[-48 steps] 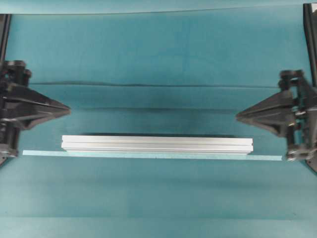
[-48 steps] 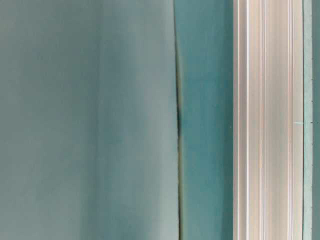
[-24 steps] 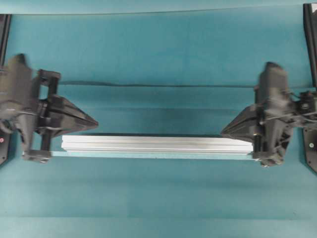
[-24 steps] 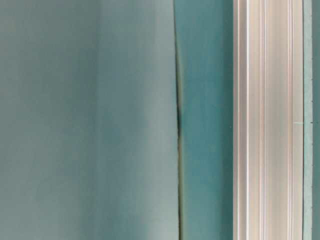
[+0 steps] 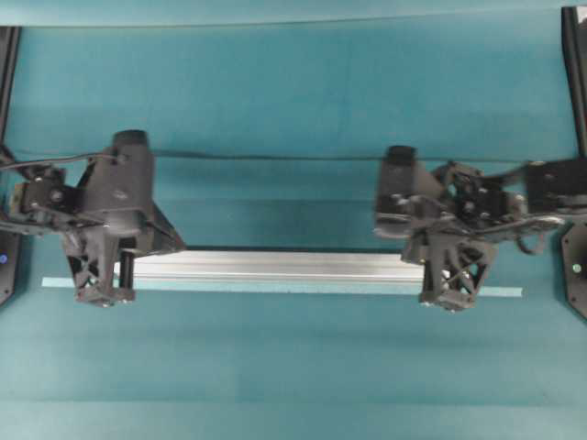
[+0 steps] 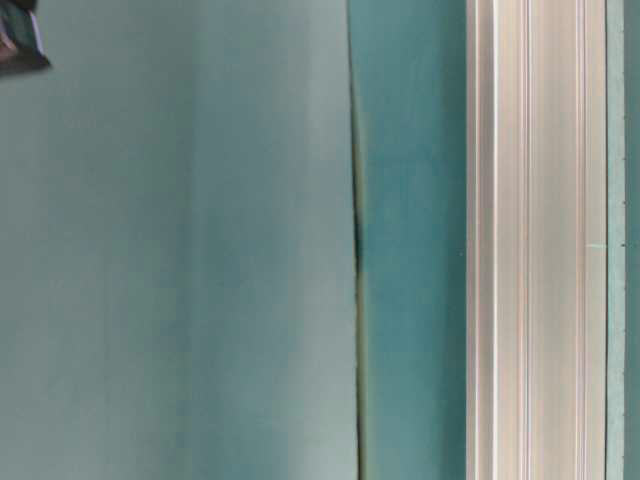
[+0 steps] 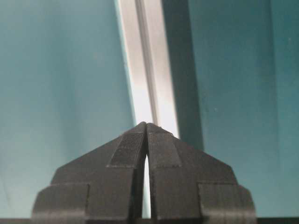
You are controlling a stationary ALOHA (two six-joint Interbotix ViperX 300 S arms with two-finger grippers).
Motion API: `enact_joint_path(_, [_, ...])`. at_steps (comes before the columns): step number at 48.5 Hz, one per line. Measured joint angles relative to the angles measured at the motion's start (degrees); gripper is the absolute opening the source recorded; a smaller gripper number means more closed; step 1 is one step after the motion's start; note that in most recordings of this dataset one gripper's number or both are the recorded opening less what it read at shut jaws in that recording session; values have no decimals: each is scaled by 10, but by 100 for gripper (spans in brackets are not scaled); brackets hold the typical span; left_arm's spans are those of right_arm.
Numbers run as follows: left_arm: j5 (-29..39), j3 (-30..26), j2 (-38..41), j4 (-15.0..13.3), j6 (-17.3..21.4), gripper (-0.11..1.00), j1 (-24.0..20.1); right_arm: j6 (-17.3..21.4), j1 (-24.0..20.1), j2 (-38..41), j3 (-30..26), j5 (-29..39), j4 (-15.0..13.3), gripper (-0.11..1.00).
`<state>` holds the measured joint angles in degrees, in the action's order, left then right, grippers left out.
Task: Lift the metal rail with both hands.
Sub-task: 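Move both grippers over the two ends of the silver rail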
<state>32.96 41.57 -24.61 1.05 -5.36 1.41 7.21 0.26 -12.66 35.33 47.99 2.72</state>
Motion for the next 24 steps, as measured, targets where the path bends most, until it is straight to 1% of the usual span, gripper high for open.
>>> enact_joint_path(6, [27, -9, 21, 0, 0, -2, -3, -18, 3, 26, -25, 33, -2, 1])
enact_joint_path(16, [78, -21, 47, 0, -4, -2, -4, -25, 4, 47, -38, 43, -2, 2])
enact_joint_path(21, [84, -22, 48, 0, 1, -2, -2, -26, 4, 48, -39, 40, -2, 5])
enact_joint_path(24, [84, -23, 49, 0, 2, -2, 1, -26, 4, 48, -38, 38, -2, 9])
